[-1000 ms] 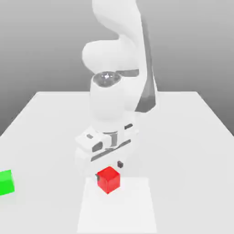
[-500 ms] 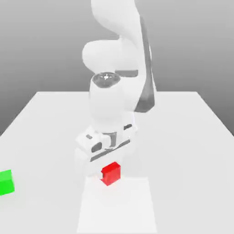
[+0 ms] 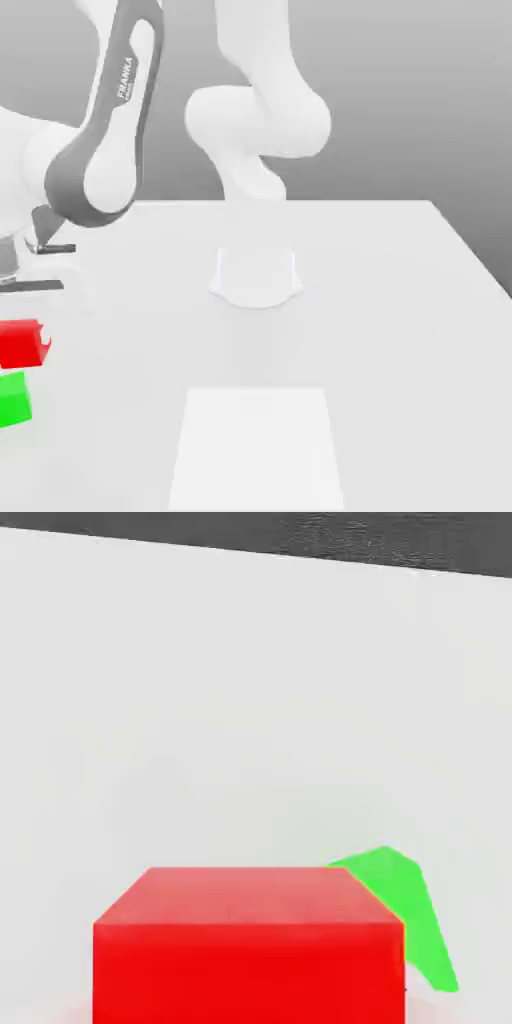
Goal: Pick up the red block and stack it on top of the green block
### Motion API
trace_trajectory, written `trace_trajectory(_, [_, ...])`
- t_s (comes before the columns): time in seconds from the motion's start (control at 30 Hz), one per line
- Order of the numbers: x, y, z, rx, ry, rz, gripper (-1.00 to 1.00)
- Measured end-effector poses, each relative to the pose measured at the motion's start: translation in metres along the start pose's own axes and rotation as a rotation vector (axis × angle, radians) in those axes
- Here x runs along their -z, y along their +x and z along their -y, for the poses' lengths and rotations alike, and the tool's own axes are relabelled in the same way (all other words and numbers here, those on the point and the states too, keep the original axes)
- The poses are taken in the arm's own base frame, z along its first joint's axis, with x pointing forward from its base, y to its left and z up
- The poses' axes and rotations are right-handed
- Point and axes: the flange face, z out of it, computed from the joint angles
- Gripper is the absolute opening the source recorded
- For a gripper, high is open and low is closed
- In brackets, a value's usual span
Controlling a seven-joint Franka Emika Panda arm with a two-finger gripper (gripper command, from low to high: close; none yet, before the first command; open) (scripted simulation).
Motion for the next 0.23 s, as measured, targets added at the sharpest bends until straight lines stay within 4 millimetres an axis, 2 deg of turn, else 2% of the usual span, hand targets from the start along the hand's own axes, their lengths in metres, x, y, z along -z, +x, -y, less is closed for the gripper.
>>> trace_trajectory(0.1, [-0.037, 0.002, -0.005, -0.008, -0.001, 0.0, -1.0])
trace_trajectory(0.13, [-0.045, 0.002, -0.005, -0.009, -0.001, 0.0, 1.0])
trace_trajectory(0.23, [-0.045, 0.002, -0.005, -0.009, -0.001, 0.0, 1.0])
